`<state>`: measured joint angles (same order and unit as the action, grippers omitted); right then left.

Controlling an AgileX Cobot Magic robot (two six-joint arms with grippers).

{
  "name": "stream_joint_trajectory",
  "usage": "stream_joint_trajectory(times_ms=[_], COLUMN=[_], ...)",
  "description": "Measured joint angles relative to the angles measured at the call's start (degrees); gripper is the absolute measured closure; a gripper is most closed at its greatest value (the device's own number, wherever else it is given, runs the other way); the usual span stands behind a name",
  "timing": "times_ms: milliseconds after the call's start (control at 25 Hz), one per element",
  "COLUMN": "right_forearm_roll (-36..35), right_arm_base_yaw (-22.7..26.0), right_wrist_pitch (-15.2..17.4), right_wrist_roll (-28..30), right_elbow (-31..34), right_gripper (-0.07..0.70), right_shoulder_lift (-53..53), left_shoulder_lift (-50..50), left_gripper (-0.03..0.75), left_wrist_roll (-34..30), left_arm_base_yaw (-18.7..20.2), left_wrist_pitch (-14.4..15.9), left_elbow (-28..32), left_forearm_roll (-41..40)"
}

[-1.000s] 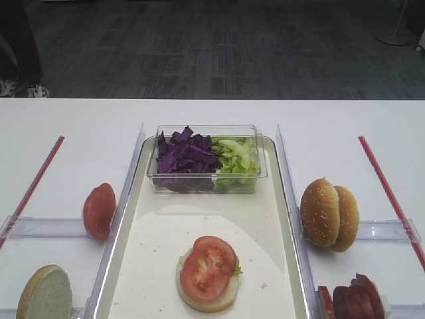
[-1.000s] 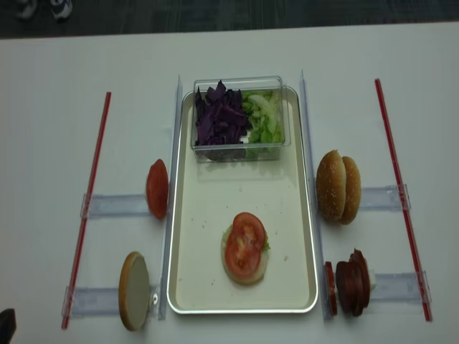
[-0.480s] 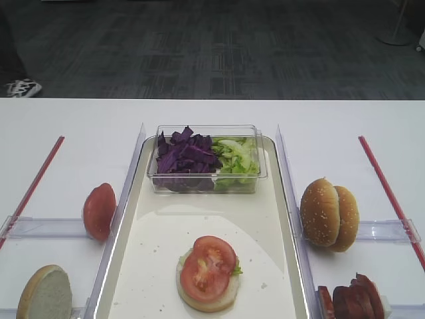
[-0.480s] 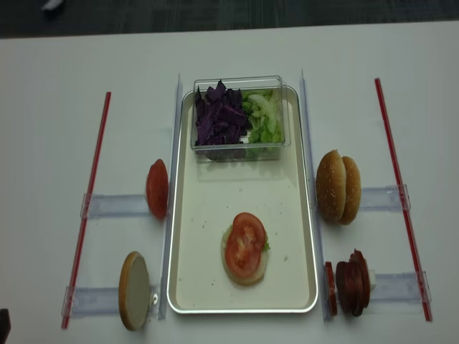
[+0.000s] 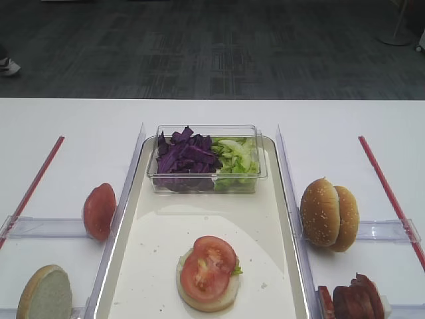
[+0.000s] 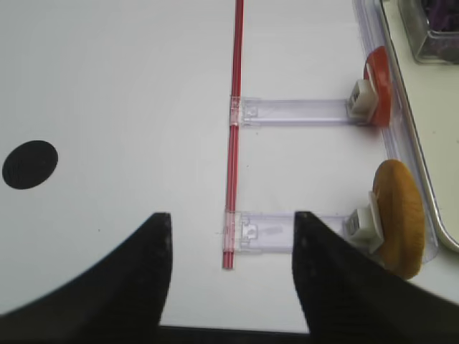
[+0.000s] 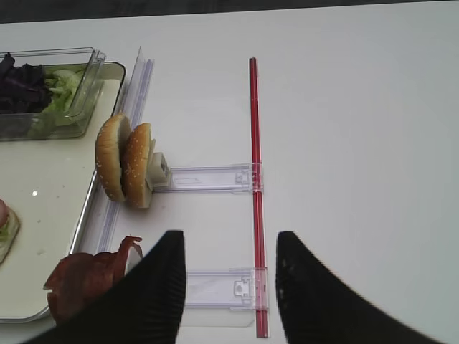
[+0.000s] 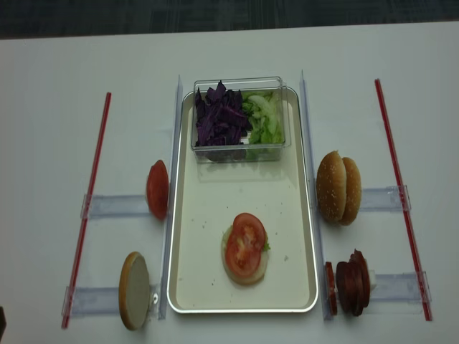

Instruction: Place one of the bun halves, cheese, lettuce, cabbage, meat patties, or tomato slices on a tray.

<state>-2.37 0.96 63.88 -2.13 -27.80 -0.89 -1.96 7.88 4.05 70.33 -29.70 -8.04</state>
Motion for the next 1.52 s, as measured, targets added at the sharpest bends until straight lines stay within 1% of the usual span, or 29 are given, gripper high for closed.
stream_joint_trajectory(times_ms=[40,160,400,520,1520], right_forearm_roll=[0.0,0.0,0.0,0.0,0.0], right_arm_base_yaw=[0.0,0.0,0.0,0.0,0.0], right_wrist_pitch=[0.0,0.0,0.0,0.0,-0.1], right_wrist_roll=[0.0,0.0,0.0,0.0,-0.2], right_elbow=[0.0,0.0,0.0,0.0,0.0], right_gripper=[0.295,0.295,0.295,0.295,0.295], right_shoulder_lift=[0.0,0.0,0.0,0.0,0.0], left_shoulder_lift=[0.0,1.8,2.7,2.8,2.9], left_gripper=[0.354,0.354,0.354,0.354,0.354], left_wrist_roll=[0.0,-0.7,-1.4,-1.4,-1.4], left_arm_base_yaw=[0.0,0.0,-0.2,-0.7,-0.7], left_wrist_pitch=[0.0,-1.7,-2.3,-2.3,-2.3], left_elbow=[0.0,1.3,1.5,1.5,1.5], left_forearm_roll=[0.0,0.0,-0.1,-0.1,0.0])
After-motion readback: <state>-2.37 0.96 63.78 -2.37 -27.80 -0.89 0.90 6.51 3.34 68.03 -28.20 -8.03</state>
